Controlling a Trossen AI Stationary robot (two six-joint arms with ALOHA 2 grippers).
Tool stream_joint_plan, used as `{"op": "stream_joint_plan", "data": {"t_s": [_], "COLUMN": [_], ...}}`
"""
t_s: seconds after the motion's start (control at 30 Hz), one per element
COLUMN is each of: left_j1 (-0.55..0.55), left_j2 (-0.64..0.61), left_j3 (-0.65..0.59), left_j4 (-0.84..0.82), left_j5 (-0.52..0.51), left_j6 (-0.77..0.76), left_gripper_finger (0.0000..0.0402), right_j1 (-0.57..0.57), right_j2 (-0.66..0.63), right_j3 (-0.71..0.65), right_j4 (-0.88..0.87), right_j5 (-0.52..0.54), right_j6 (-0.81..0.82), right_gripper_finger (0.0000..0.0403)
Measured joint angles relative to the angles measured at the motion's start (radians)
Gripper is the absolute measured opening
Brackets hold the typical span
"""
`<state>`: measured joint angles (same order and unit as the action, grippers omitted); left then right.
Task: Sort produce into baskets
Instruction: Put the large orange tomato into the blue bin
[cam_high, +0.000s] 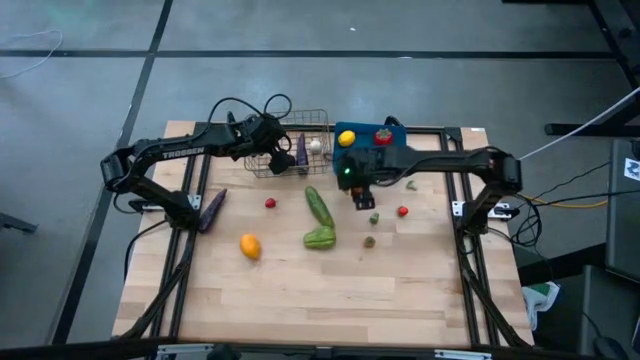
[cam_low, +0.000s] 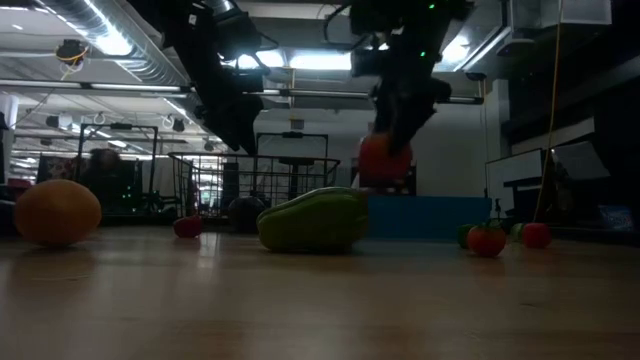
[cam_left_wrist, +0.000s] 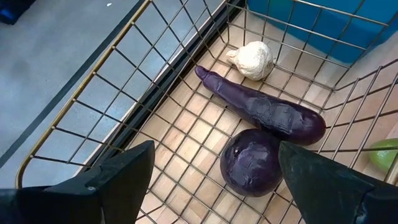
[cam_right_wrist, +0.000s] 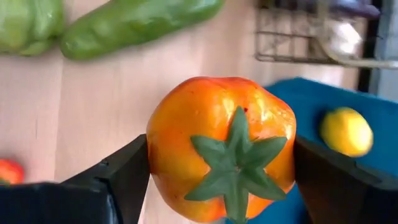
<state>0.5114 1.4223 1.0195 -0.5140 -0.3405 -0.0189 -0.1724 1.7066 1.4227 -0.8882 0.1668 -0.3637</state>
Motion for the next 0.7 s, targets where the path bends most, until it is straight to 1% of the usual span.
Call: {"op": "stream_joint_plan", "data": {"t_s": [0.2,0.33,0.43,0.57,0.63,0.7], "left_j1": [0.0,0.0,0.0,0.0,0.0,0.0], "left_j2": [0.0,0.0,0.0,0.0,0.0,0.0], "left_j3": [0.0,0.0,0.0,0.0,0.0,0.0], "left_j4": [0.0,0.001,0.001,0.001,0.001,0.001], "left_j5": [0.0,0.0,0.0,0.0,0.0,0.0], "left_j6": [0.0,0.0,0.0,0.0,0.0,0.0], "left_gripper_finger": [0.034,0.034,0.034,0.034,0.034,0.034], "right_j1": [-0.104,-0.215,-0.296,-0.378,-0.403,-0.421], "right_j2": [-0.059,-0.051,-0.022,0.032,0.066,0.098], "right_j3": [0.0,0.0,0.0,0.0,0.0,0.0], "right_j4": [-0.002,0.007,0.02,0.033,0.047,0.078], "right_j5": [0.091,0.092,0.058,-0.048,-0.072,-0.073], "right_j6": [0.0,-0.002,-0.007,-0.007,-0.007,-0.007], "right_gripper_finger": [0.0327,0.0327,0.0327,0.0328,0.0328,0.0328]}}
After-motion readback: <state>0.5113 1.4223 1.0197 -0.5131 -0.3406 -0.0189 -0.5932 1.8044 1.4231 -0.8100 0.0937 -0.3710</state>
